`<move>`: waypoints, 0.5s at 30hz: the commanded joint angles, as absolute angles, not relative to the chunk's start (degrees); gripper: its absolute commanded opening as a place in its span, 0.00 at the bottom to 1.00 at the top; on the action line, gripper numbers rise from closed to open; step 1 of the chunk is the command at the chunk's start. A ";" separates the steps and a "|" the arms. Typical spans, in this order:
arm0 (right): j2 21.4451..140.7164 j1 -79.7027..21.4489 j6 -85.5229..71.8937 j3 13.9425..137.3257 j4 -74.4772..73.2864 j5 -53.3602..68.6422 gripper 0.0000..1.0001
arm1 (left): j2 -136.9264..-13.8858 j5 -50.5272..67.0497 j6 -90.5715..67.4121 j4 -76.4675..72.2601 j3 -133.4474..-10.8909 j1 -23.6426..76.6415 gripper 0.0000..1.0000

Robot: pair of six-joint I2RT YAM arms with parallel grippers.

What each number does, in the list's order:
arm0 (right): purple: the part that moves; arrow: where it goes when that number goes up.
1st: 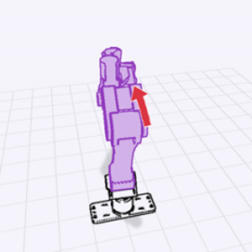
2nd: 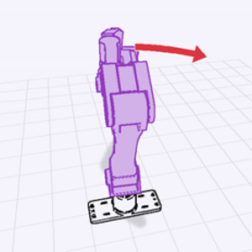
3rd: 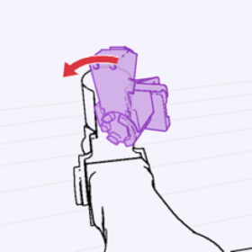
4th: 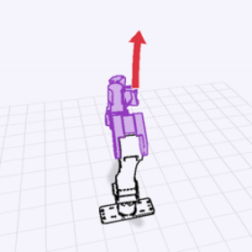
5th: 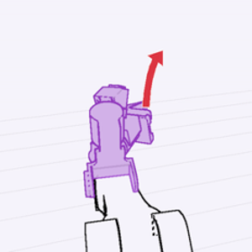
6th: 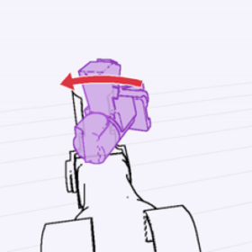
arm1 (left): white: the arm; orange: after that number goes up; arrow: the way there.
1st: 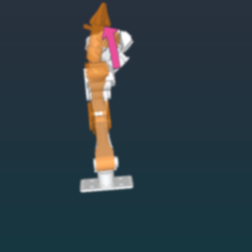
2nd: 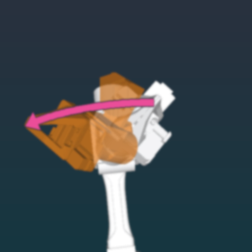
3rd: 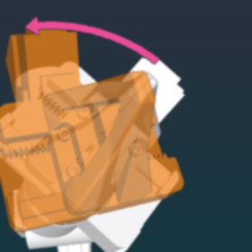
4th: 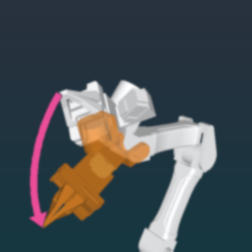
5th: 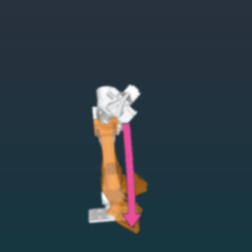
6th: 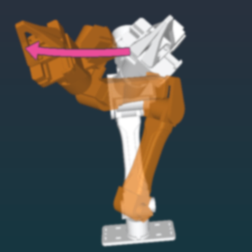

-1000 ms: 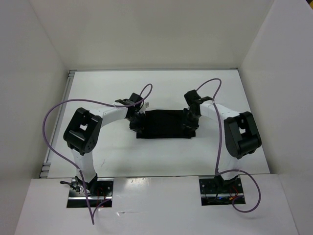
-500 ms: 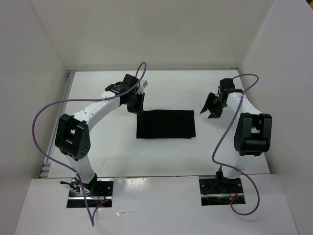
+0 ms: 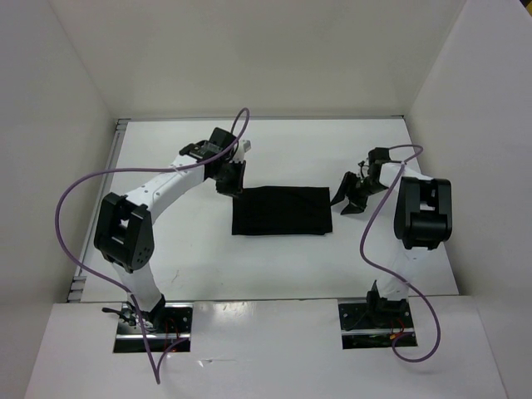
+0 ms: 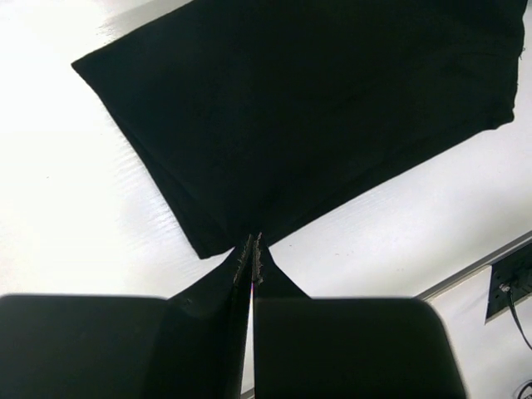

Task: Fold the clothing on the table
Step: Fold the skirt

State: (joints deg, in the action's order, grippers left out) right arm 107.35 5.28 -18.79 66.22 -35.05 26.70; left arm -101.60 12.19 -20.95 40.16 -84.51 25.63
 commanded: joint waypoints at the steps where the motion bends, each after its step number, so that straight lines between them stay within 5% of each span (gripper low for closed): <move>1: 108.63 4.58 -17.49 66.09 -32.17 30.67 0.59 | -101.87 14.23 -21.09 38.77 -83.59 25.66 0.06; 8: 111.61 2.20 -17.49 65.57 -31.55 32.52 0.52 | -104.23 15.37 -21.62 37.62 -83.67 26.27 0.06; 15: 112.68 -0.53 -16.96 64.96 -31.55 34.28 0.07 | -111.95 19.58 -18.90 37.70 -91.56 27.33 0.06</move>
